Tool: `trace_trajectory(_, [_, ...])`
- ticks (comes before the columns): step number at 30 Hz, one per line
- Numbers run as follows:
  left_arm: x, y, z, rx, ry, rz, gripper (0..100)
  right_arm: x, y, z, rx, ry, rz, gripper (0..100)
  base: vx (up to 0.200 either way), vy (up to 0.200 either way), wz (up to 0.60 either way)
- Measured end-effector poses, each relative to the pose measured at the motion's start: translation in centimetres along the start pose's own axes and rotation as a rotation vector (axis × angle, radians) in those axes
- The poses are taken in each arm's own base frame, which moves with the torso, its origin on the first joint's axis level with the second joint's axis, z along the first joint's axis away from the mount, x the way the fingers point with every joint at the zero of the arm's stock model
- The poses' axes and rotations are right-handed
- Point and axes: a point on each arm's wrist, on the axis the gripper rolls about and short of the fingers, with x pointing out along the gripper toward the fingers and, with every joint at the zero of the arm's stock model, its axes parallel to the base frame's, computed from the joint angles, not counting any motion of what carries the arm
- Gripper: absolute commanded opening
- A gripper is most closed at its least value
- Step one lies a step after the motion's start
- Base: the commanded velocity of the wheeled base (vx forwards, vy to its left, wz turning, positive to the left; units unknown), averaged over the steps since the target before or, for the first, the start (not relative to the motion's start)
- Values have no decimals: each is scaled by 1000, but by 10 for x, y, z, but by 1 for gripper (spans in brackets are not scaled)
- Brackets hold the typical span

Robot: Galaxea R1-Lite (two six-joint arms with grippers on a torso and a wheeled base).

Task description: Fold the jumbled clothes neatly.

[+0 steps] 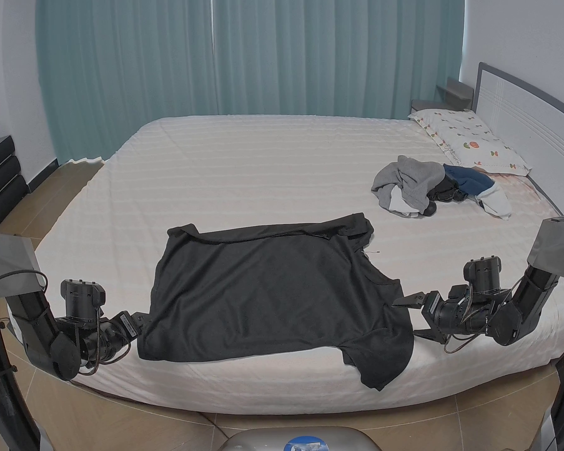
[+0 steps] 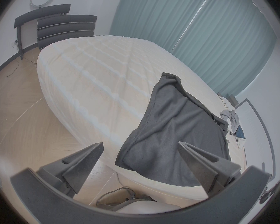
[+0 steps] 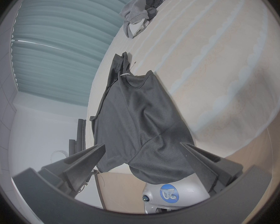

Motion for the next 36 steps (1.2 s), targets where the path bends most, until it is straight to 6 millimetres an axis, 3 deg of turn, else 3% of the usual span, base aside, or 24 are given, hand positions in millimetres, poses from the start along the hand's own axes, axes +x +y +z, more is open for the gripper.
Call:
trace_trajectory(12, [4,0,4,-52,-12,-4,100,1,0,1,-1,-8,-4,100,0,0,0])
trace_trajectory(24, [8,3,10,-86,-27,0,100,0,-1,1,1,-11,-7,100,0,200,0])
trace_trajectory(36, [10,1,6,-87,-14,2,100,2,1,1,-5,-10,-2,100,0,0,0])
